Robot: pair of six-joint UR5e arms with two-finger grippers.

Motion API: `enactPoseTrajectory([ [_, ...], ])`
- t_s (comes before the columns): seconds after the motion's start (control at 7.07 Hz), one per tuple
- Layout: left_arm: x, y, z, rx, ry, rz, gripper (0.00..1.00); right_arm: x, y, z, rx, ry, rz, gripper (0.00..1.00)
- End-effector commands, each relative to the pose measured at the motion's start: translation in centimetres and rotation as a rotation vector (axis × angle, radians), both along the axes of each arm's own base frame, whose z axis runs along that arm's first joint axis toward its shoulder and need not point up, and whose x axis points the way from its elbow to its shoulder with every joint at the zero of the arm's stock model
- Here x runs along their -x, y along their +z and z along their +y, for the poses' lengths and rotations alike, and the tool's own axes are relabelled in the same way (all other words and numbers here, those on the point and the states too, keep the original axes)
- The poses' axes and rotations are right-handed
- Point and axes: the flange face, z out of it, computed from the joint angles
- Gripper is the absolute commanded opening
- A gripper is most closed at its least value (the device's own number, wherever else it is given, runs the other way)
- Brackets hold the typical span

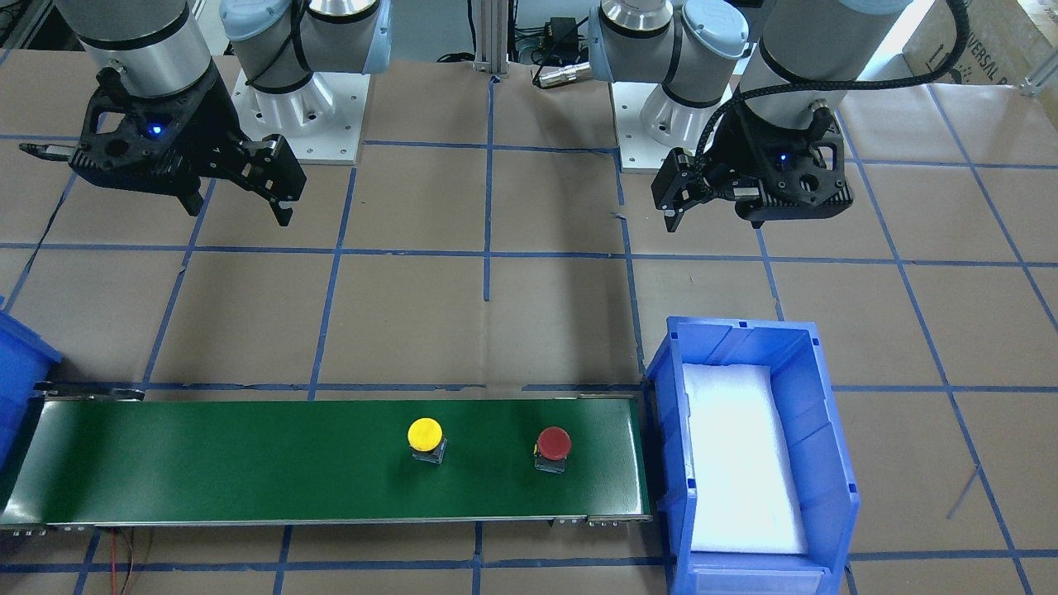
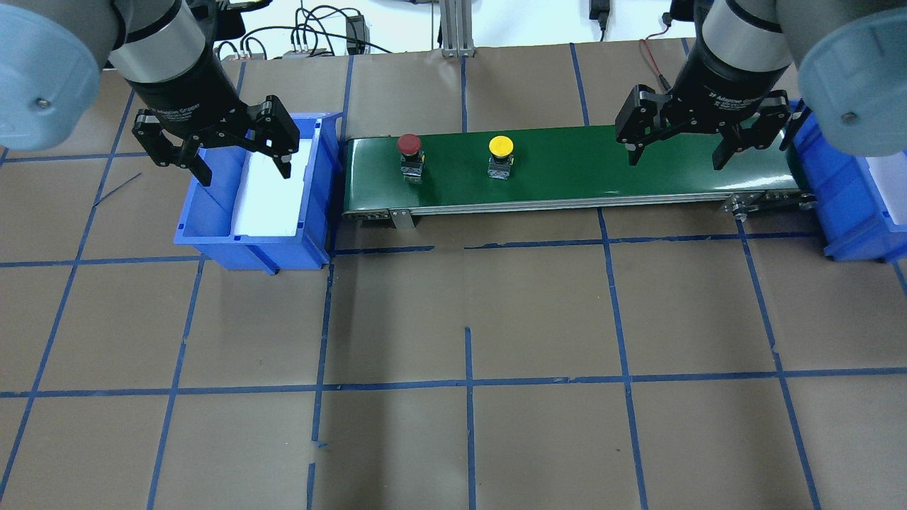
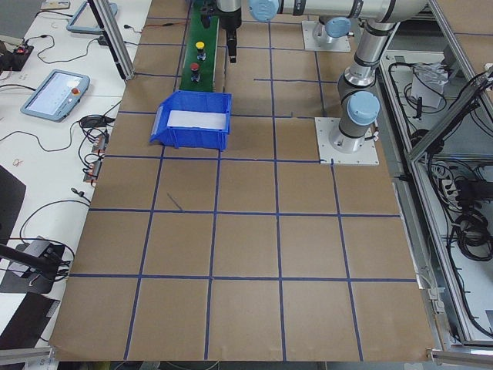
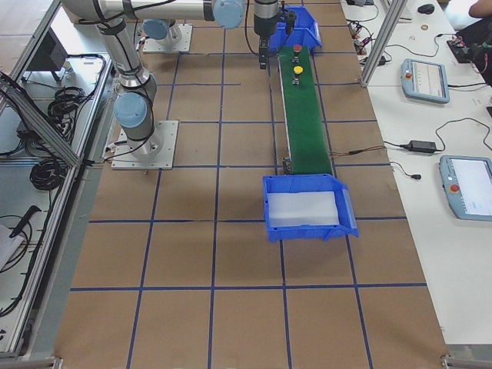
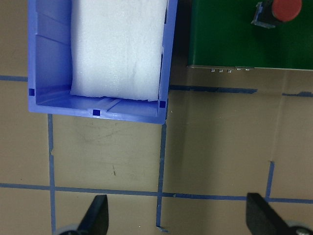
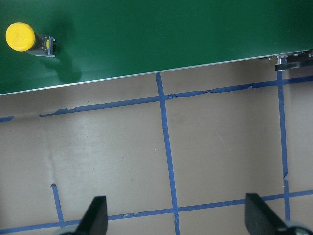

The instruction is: Transport two buttons from left to right

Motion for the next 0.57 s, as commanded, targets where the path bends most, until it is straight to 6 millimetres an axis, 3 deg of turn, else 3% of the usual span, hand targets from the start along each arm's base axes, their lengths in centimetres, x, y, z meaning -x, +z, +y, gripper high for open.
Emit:
enactPoseTrajectory([
  [0.0, 0.37, 0.06, -0.16, 0.028, -0.011, 0.003, 1.00, -0.05, -0.01, 0.02, 0.000, 0.001, 0.000, 1.00],
  [0.42, 0.23, 0.18, -0.07, 0.029, -0.005, 0.004, 1.00, 0.20, -0.03, -0.03, -0.002, -0.002, 0.003, 1.00],
])
